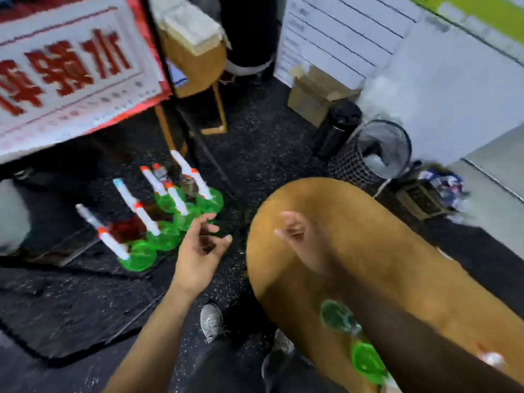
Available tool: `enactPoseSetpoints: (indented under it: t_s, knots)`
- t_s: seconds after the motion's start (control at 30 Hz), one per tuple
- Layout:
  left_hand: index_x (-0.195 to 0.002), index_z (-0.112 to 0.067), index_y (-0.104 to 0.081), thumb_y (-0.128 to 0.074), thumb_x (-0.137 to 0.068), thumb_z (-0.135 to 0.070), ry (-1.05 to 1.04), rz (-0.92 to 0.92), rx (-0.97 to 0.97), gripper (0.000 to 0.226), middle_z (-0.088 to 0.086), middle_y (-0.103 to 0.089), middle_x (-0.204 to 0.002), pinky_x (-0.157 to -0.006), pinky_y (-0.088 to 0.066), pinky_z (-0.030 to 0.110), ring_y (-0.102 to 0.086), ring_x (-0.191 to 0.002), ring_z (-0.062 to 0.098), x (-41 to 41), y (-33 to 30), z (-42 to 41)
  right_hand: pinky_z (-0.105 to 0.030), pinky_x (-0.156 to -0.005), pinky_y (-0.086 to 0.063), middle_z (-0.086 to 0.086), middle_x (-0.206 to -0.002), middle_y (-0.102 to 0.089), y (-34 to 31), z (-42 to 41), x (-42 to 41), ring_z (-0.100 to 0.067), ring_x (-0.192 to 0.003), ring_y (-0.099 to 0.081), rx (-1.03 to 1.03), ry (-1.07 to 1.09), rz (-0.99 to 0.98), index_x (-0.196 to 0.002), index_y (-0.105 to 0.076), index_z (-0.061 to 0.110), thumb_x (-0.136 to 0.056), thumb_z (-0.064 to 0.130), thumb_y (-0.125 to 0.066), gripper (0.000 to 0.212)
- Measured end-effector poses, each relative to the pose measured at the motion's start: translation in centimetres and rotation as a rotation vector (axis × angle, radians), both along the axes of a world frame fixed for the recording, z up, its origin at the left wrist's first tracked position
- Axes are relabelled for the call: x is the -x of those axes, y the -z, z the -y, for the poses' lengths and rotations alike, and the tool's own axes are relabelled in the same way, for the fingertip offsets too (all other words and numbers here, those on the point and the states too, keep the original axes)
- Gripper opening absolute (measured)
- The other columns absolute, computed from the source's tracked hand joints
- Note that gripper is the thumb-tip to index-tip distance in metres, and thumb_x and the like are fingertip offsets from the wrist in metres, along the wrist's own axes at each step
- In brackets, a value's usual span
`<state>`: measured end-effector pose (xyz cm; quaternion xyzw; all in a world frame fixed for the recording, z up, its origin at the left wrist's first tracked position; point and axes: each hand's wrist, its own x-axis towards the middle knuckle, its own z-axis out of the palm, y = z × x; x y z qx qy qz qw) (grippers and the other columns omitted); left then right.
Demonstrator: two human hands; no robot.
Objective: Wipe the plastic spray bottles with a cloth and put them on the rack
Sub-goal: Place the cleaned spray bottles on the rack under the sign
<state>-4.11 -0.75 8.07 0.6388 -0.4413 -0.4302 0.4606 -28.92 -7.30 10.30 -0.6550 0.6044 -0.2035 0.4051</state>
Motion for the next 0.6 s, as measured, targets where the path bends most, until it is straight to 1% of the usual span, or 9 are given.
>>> enactPoseSetpoints:
  t_s: [0.07, 0.1, 0.2, 0.23, 0.3, 0.33, 0.43, 0.5, 0.6]
  knots:
    - [-0.126, -0.037, -0.055, -0.076, -0.094, 0.001, 0.109, 0.005, 0.002, 0.054, 0.001, -0.057, -0.103, -0.077, -0.051, 0.012, -0.06, -0.068, -0.002, 4.3, -0.1, 0.3, -0.009, -0.086, -0.051, 0.014, -0.113, -0.063, -1.0, -1.6, 5.4, 0.012, -0.095, -0.065, 0.045, 0.005, -0.078, -0.132, -0.065, 0.022, -0.092, 0.032, -0.08, 0.044]
    - [-0.127, -0.036, -0.056, -0.076, -0.094, 0.002, 0.165, 0.003, -0.009, 0.054, 0.001, -0.057, -0.102, -0.078, -0.052, 0.014, -0.059, -0.068, -0.002, 6.7, 0.2, 0.4, -0.005, -0.085, -0.048, 0.016, -0.113, -0.06, -1.4, -2.6, 8.3, 0.016, -0.095, -0.062, 0.038, 0.012, -0.11, -0.132, -0.065, 0.019, -0.092, 0.03, -0.079, 0.044]
    - [-0.13, -0.033, -0.055, -0.076, -0.095, -0.004, 0.3, 0.023, -0.081, 0.051, 0.006, -0.059, -0.105, -0.083, -0.054, 0.027, -0.061, -0.072, 0.003, 12.4, 0.9, 0.5, -0.014, -0.083, -0.052, 0.011, -0.111, -0.06, -1.6, -5.2, 15.1, 0.004, -0.091, -0.063, 0.019, 0.084, -0.179, -0.129, -0.068, 0.019, -0.092, 0.034, -0.079, 0.041]
    - [-0.13, -0.035, -0.055, -0.077, -0.095, -0.006, 0.336, 0.038, -0.101, 0.051, 0.005, -0.059, -0.105, -0.083, -0.054, 0.028, -0.061, -0.074, 0.003, 14.2, 1.1, 0.4, -0.008, -0.08, -0.047, 0.012, -0.11, -0.058, -1.6, -6.1, 17.1, 0.003, -0.089, -0.061, 0.004, 0.104, -0.218, -0.128, -0.068, 0.024, -0.092, 0.039, -0.078, 0.04]
    - [-0.129, -0.038, -0.053, -0.078, -0.095, -0.008, 0.429, 0.052, -0.138, 0.052, 0.001, -0.06, -0.105, -0.08, -0.054, 0.022, -0.06, -0.075, 0.002, 18.2, 1.1, -0.1, 0.001, -0.077, -0.04, 0.015, -0.111, -0.057, -1.3, -8.6, 21.3, 0.006, -0.087, -0.06, -0.038, 0.154, -0.24, -0.13, -0.067, 0.031, -0.091, 0.044, -0.078, 0.042]
    - [-0.13, -0.038, -0.052, -0.077, -0.096, -0.01, 0.476, 0.059, -0.159, 0.051, -0.001, -0.06, -0.107, -0.079, -0.053, 0.019, -0.059, -0.077, 0.002, 19.8, 1.1, -0.5, -0.001, -0.08, -0.043, 0.015, -0.112, -0.058, -1.0, -9.8, 22.9, 0.004, -0.089, -0.063, -0.063, 0.18, -0.225, -0.13, -0.067, 0.032, -0.09, 0.045, -0.078, 0.043]
    - [-0.14, -0.037, -0.049, -0.078, -0.096, -0.022, 0.639, 0.099, -0.248, 0.054, -0.009, -0.061, -0.118, -0.083, -0.053, 0.018, -0.064, -0.095, 0.005, 24.5, 1.9, -1.7, -0.022, -0.09, -0.057, 0.011, -0.11, -0.06, 0.1, -14.0, 27.8, -0.003, -0.094, -0.067, -0.113, 0.29, -0.162, -0.129, -0.068, 0.03, -0.089, 0.045, -0.079, 0.044]
    - [-0.145, -0.038, -0.047, -0.078, -0.096, -0.029, 0.704, 0.152, -0.297, 0.059, -0.012, -0.06, -0.125, -0.083, -0.053, 0.019, -0.066, -0.105, 0.005, 25.9, 3.1, -2.3, -0.027, -0.091, -0.058, 0.012, -0.107, -0.059, 1.0, -16.1, 29.5, -0.003, -0.094, -0.066, -0.13, 0.334, -0.162, -0.129, -0.068, 0.027, -0.089, 0.046, -0.079, 0.046]
    - [-0.152, -0.031, -0.045, -0.079, -0.094, -0.031, 0.744, 0.234, -0.355, 0.068, -0.007, -0.06, -0.129, -0.076, -0.056, 0.02, -0.068, -0.104, 0.007, 28.5, 5.3, -3.5, -0.033, -0.088, -0.06, 0.011, -0.105, -0.06, 2.7, -19.8, 32.3, -0.004, -0.091, -0.066, -0.159, 0.4, -0.166, -0.129, -0.069, 0.023, -0.089, 0.047, -0.078, 0.048]
